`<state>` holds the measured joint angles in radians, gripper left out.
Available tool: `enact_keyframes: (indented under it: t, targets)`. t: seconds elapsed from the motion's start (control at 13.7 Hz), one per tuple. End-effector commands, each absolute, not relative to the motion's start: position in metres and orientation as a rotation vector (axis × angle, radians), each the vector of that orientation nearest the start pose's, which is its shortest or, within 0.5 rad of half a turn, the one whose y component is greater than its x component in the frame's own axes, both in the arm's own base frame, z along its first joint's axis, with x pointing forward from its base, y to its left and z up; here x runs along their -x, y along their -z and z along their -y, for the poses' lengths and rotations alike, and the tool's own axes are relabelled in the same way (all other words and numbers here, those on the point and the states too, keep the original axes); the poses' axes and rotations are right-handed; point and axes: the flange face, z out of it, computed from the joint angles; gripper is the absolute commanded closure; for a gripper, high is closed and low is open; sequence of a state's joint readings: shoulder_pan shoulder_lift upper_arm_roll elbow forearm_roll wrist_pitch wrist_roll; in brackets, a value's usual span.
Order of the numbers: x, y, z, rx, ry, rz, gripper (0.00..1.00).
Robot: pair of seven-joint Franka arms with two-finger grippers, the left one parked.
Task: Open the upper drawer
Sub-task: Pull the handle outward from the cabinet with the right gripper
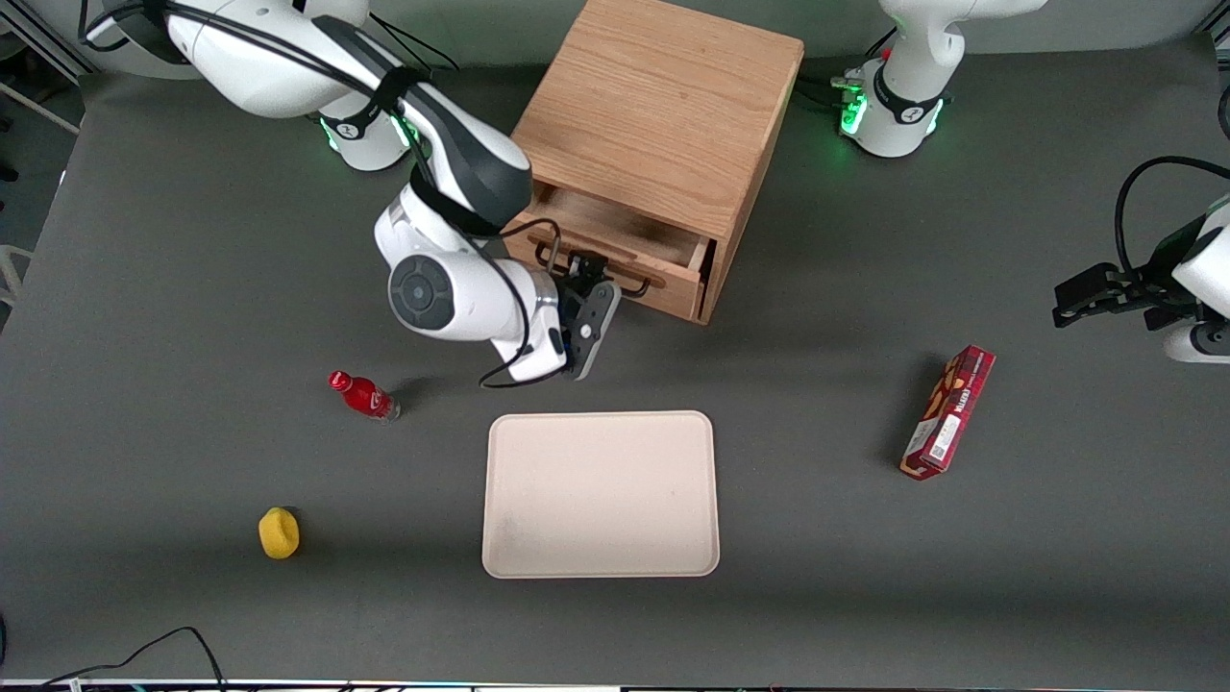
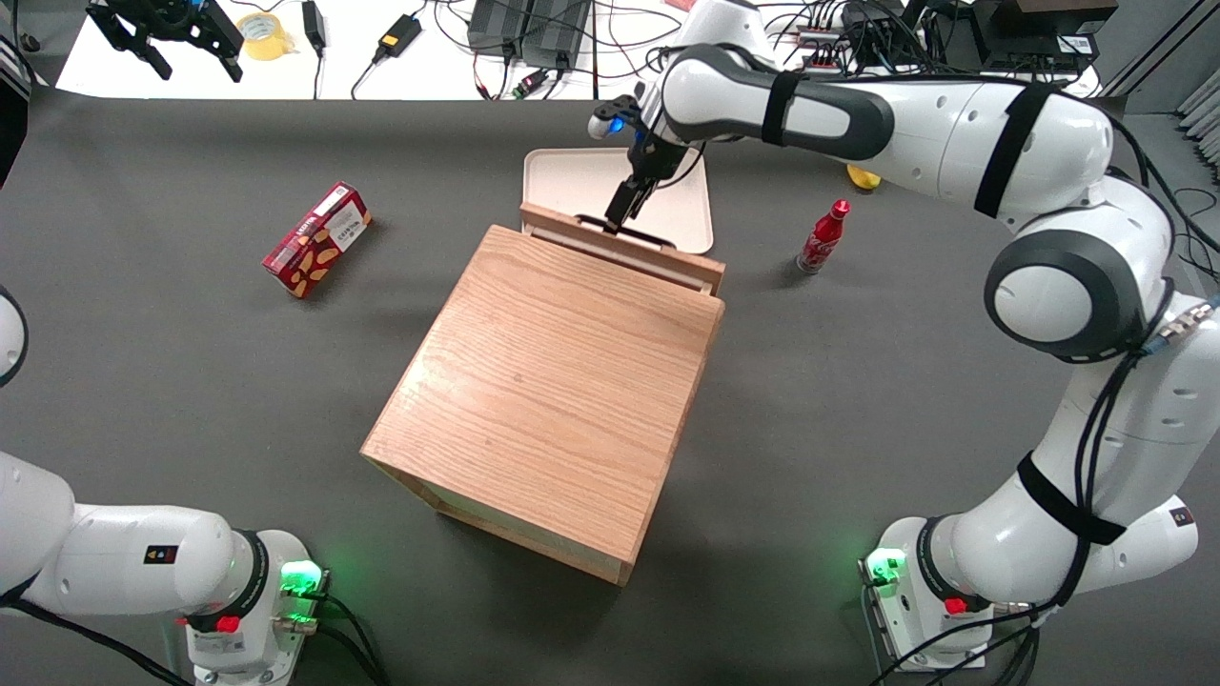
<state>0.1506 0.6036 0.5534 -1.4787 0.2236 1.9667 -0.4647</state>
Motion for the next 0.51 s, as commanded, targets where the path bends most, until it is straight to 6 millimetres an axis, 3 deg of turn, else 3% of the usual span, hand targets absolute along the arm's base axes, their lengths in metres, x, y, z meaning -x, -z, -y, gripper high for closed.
enact_keyframes:
  t: [0.0, 0.15, 0.44]
  targets:
    - [-0.596, -0.365, -0.401, 2.33, -0.12, 1.262, 0.0]
    - [-0.611, -0.363, -0.387, 2.346, -0.14, 1.239, 0.0]
    - [-0.636, -0.378, -0.365, 2.368, -0.12, 1.214, 0.0]
